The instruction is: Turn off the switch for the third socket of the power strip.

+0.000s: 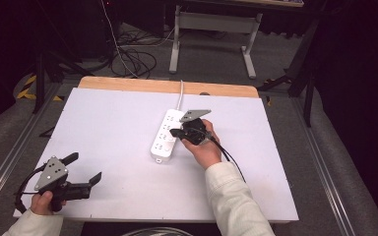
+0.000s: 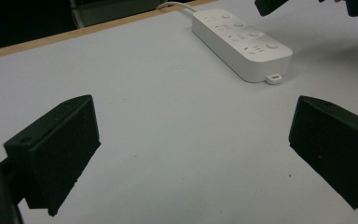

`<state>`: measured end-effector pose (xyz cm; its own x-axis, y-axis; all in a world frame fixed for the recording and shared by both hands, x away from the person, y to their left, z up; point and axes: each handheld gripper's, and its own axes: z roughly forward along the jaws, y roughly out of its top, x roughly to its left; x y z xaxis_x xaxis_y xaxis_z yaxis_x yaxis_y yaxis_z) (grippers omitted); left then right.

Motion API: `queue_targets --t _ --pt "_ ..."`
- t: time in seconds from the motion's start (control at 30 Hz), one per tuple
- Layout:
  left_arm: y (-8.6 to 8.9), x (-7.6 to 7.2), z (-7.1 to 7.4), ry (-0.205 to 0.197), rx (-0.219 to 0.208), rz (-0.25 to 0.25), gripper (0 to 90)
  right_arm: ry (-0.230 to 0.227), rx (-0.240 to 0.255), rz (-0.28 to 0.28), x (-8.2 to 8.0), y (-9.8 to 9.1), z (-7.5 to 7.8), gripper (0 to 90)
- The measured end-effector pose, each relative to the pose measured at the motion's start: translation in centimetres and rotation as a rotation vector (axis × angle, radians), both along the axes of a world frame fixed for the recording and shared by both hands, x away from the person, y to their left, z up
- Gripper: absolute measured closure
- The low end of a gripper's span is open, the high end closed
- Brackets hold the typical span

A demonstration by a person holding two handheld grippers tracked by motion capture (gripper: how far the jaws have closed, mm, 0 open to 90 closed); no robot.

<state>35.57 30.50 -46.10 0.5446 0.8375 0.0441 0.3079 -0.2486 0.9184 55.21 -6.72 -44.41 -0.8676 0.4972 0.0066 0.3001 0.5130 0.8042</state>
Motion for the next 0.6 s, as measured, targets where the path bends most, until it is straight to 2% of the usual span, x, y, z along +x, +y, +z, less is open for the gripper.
queue_targets --t 0.27,0.6 --pt "0.0 0.0 0.0 0.000 0.000 -0.002 2.2 0.006 -0.017 0.001 0.3 0.6 -1.0 90.0" --pt "0.0 0.0 0.0 -0.001 0.006 -0.003 2.2 0.006 -0.037 0.009 0.3 1.0 -1.5 90.0"
